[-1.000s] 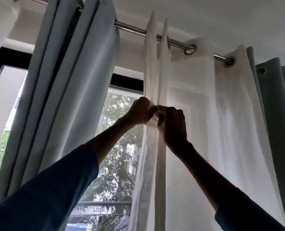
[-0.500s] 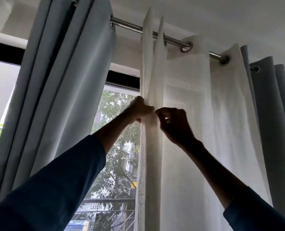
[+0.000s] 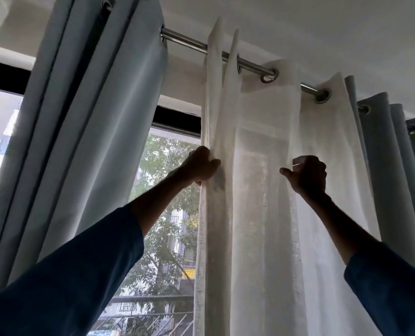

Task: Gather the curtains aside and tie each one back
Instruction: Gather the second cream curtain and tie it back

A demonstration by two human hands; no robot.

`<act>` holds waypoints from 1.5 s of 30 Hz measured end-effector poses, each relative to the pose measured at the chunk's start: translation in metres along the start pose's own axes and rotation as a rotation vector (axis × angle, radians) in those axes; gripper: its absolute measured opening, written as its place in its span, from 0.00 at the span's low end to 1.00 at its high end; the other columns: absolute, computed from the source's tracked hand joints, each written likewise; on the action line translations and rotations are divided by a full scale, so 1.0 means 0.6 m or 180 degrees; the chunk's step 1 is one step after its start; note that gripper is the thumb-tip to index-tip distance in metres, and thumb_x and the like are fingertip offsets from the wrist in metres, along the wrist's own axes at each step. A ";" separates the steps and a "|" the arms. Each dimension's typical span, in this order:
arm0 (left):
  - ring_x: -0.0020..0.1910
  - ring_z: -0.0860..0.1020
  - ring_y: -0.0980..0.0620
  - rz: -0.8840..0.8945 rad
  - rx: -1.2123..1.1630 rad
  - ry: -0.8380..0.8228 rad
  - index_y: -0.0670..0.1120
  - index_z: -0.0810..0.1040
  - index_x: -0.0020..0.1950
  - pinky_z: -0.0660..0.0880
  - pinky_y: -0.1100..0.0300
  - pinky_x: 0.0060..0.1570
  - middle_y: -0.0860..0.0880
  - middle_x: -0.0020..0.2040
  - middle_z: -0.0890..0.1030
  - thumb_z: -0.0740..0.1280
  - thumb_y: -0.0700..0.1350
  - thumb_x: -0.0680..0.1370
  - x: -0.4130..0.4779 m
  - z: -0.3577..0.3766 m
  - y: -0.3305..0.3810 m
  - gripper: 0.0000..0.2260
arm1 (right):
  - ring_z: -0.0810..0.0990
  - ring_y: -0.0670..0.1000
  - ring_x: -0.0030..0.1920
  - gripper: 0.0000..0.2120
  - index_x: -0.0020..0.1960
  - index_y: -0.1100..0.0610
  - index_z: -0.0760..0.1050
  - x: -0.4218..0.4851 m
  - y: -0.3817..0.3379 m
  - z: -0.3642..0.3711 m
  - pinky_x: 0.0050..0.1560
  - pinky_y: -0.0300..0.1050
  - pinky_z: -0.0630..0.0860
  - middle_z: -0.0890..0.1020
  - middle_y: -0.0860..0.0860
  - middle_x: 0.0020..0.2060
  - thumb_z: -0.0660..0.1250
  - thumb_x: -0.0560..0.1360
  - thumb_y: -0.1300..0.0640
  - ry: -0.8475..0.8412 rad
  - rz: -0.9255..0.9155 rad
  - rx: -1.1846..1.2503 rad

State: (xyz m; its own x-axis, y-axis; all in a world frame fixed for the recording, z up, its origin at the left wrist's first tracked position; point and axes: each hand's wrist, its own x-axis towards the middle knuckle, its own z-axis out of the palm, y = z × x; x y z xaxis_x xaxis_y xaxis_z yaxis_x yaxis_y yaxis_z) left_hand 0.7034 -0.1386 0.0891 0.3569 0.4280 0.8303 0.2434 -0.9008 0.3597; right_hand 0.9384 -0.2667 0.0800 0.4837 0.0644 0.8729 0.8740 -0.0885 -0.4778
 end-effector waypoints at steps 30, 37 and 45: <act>0.50 0.82 0.38 0.0100 -0.0538 0.0313 0.33 0.77 0.55 0.79 0.51 0.41 0.34 0.52 0.81 0.60 0.52 0.83 0.001 0.032 0.036 0.21 | 0.84 0.43 0.37 0.06 0.47 0.55 0.85 -0.103 -0.142 0.044 0.47 0.41 0.80 0.86 0.46 0.39 0.72 0.76 0.52 0.0030 -0.1372 0.0855; 0.46 0.84 0.41 -0.0276 -0.1083 -0.0083 0.41 0.80 0.46 0.82 0.46 0.43 0.40 0.46 0.83 0.61 0.65 0.78 0.004 0.034 0.071 0.27 | 0.84 0.39 0.37 0.04 0.46 0.55 0.86 -0.122 -0.131 0.037 0.43 0.31 0.79 0.86 0.44 0.37 0.74 0.72 0.61 -0.0377 -0.1564 0.1056; 0.44 0.79 0.44 -0.0114 -0.0562 0.0166 0.36 0.75 0.60 0.70 0.63 0.25 0.37 0.56 0.79 0.67 0.48 0.78 0.015 0.044 0.053 0.17 | 0.82 0.52 0.58 0.20 0.58 0.58 0.82 -0.054 -0.021 0.002 0.64 0.52 0.76 0.84 0.52 0.56 0.79 0.70 0.49 0.0367 -0.1095 0.0481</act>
State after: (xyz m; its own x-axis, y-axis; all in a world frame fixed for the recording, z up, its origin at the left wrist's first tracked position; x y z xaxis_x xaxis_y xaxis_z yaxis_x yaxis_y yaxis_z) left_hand 0.7380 -0.1615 0.0966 0.3025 0.4599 0.8349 0.0914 -0.8858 0.4549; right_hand 0.9116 -0.2668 0.0576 0.1605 -0.0480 0.9859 0.9853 0.0667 -0.1572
